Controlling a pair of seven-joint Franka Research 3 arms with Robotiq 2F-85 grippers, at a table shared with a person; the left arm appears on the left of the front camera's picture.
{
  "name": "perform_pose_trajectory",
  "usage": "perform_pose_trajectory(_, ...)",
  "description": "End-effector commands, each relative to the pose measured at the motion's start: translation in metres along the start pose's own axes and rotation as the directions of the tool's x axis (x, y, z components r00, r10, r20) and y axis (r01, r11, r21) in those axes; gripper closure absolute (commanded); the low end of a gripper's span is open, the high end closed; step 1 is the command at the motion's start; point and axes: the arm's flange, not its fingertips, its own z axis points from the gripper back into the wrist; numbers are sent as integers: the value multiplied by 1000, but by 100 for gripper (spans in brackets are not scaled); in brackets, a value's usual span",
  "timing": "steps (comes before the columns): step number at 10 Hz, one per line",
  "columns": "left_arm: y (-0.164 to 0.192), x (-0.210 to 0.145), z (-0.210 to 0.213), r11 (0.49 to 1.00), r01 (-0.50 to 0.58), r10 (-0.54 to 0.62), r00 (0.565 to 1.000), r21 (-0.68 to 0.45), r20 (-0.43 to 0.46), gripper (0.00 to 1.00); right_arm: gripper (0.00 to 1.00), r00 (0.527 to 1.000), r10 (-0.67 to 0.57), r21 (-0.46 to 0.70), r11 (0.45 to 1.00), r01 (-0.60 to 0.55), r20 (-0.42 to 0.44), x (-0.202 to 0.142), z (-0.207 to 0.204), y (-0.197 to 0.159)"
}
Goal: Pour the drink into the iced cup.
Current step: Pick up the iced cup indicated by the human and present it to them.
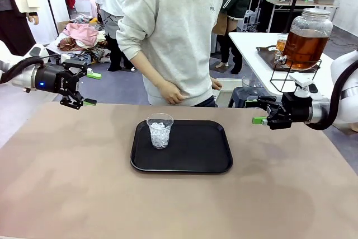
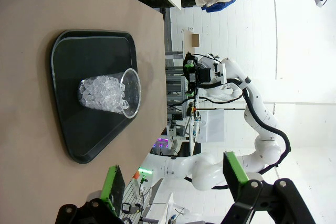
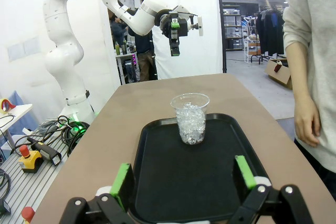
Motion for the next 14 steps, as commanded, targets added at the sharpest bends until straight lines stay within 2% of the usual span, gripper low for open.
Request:
perform_pose_trajectory(1,0,0,0,1000,1,-1,1000,0,-1,0,0,1000,5,-2,1000,-5,-1,2,-1,-1)
perform_pose_trajectory(14,0,0,0,1000,1,-1,1000,0,-1,0,0,1000,5,-2,1000,-5,-1,2,-1,-1)
